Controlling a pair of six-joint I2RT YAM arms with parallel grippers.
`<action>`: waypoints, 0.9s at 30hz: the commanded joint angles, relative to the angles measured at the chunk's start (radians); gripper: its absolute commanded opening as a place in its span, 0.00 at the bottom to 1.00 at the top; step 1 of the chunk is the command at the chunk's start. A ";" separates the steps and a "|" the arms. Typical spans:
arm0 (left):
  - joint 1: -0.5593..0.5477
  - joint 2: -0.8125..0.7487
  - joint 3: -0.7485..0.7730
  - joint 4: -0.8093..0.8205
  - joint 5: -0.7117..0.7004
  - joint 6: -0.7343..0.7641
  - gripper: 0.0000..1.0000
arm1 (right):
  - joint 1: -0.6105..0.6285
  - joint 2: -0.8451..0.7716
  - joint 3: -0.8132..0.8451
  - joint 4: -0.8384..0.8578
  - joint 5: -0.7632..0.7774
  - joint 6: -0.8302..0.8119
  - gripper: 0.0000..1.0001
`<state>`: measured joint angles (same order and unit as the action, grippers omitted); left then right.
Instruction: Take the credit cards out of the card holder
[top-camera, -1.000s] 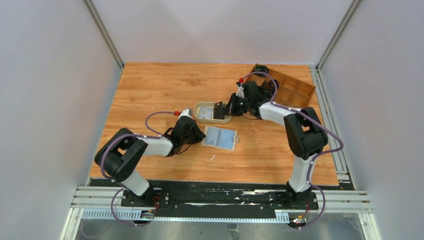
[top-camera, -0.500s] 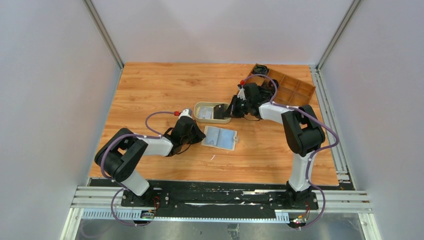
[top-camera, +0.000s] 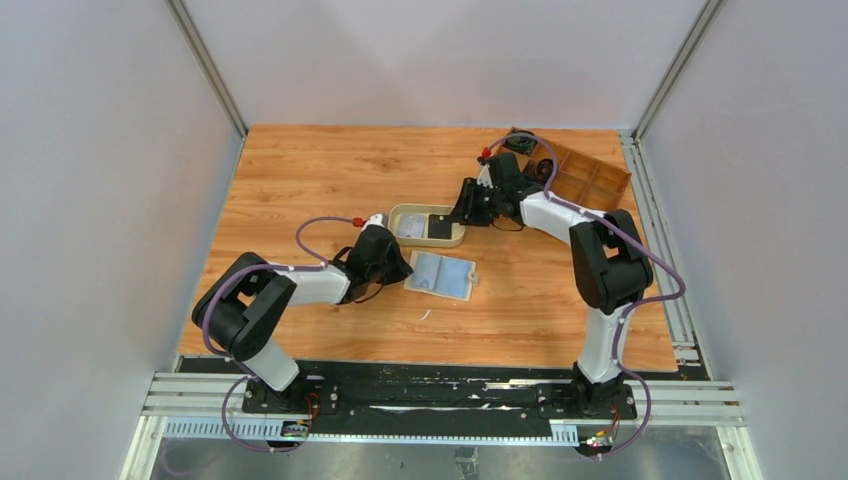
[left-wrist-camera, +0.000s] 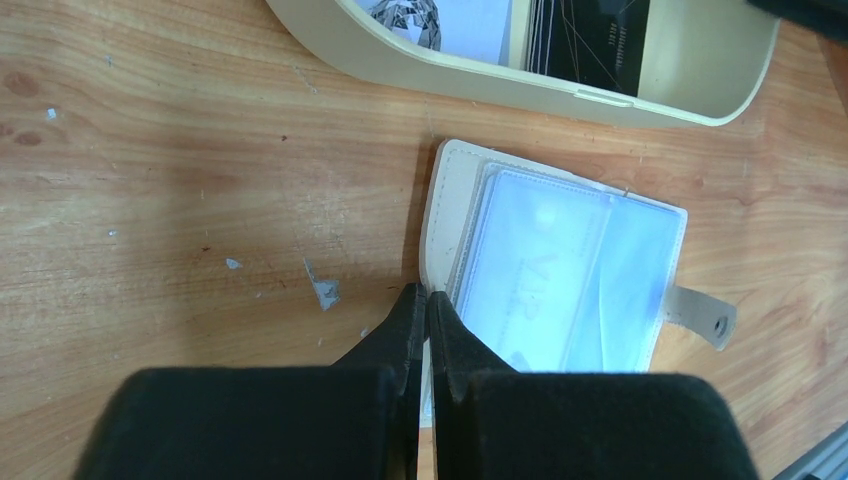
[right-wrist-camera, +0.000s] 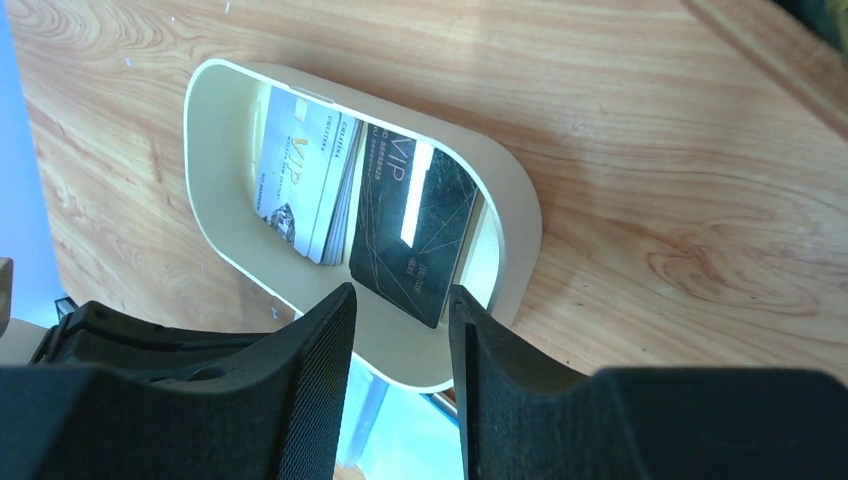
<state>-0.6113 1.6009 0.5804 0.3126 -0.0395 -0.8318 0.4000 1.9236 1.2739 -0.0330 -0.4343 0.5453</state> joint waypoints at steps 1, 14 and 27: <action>-0.007 0.054 0.008 -0.379 -0.017 0.052 0.00 | -0.014 -0.071 0.071 -0.131 0.063 -0.050 0.44; -0.007 0.047 0.308 -0.656 0.020 0.069 0.00 | 0.176 -0.364 -0.080 -0.239 0.204 -0.144 0.66; -0.007 -0.111 0.212 -0.435 0.085 -0.053 0.00 | 0.275 -0.310 -0.208 -0.048 0.254 -0.029 0.67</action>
<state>-0.6121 1.5650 0.8448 -0.2302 0.0162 -0.8303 0.6167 1.5818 1.0298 -0.1329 -0.2348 0.4873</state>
